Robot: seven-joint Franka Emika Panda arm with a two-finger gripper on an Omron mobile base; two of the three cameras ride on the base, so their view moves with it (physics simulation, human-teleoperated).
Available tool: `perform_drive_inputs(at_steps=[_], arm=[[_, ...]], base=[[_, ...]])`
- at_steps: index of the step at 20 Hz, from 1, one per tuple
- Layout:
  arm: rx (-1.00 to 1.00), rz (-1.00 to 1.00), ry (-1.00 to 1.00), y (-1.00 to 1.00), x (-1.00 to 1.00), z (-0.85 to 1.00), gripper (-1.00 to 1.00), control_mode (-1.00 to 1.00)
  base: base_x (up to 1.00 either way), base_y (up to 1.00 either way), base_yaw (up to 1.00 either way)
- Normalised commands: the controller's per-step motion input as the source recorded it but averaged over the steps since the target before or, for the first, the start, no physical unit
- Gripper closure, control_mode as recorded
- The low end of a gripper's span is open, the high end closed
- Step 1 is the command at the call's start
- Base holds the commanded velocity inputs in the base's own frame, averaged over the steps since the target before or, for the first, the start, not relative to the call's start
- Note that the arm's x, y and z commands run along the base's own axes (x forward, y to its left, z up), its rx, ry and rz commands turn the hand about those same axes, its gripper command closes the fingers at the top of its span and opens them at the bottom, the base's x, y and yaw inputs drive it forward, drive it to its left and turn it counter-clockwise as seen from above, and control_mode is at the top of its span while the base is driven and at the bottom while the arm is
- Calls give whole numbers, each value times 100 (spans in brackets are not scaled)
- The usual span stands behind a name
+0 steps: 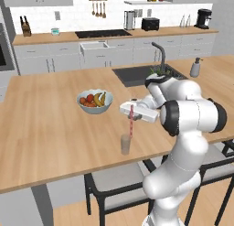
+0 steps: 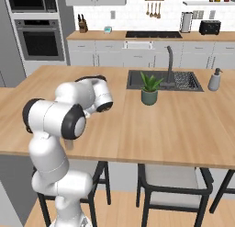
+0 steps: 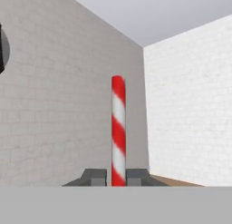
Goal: Take a straw from the drawer in front and place it inside the glass cup on the dining counter.
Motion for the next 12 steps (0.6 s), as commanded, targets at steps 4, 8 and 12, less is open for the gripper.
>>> perform_drive_inputs(at_steps=[4, 8, 12], arm=[[0, 3, -2, 6, 2, -14, 100, -100], [0, 1, -4, 0, 10, -9, 100, -100], [0, 0, -8, 0, 4, -9, 100, -100]], base=[[0, 0, 0], [0, 0, 0], [0, 0, 0]])
